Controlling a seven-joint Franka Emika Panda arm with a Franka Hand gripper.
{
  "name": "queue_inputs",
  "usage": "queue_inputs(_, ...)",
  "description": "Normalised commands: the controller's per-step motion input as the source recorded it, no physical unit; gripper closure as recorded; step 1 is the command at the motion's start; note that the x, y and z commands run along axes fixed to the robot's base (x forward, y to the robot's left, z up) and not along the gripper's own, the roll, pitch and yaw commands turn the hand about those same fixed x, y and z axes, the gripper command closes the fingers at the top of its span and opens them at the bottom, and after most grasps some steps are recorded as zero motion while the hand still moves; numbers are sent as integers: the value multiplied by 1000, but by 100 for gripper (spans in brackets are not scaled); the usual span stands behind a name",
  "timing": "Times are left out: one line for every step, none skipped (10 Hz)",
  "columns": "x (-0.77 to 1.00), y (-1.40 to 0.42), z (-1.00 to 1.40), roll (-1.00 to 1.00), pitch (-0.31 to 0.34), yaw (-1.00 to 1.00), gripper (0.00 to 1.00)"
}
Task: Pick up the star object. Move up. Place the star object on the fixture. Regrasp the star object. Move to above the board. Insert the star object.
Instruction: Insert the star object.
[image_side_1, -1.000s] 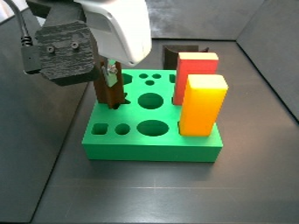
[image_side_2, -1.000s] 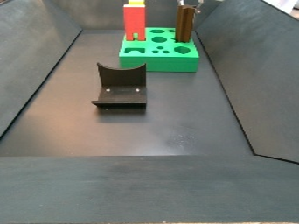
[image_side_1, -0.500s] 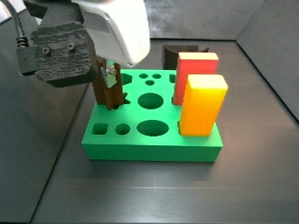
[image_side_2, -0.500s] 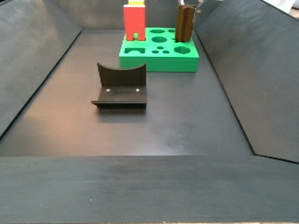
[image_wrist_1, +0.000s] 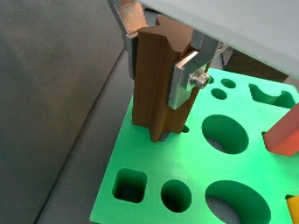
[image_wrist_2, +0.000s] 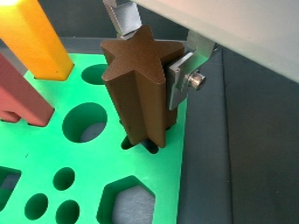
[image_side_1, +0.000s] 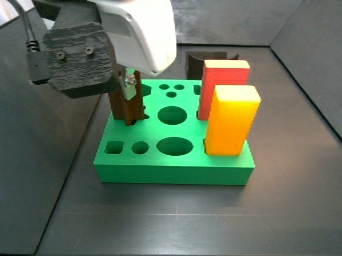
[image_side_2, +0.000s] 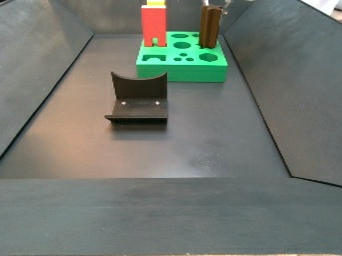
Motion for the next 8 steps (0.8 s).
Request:
queue_inputs(251,40,-251,0,-47,54,100)
queue_inputs(63,0,-183,-1,-59,0,100)
queue_inputs(11,0,-74,0,-20,0,100)
queue_inputs(-6,0,-74,0,-53,0,100)
queue_inputs(0,109,-277,33,-34,0,100)
queue_inputs(117,171,-277,0,-27,37,100)
queue_inputs(71,151,-214,0,-4,146,100)
queue_inputs(57,63,-237,16,-11,223,100)
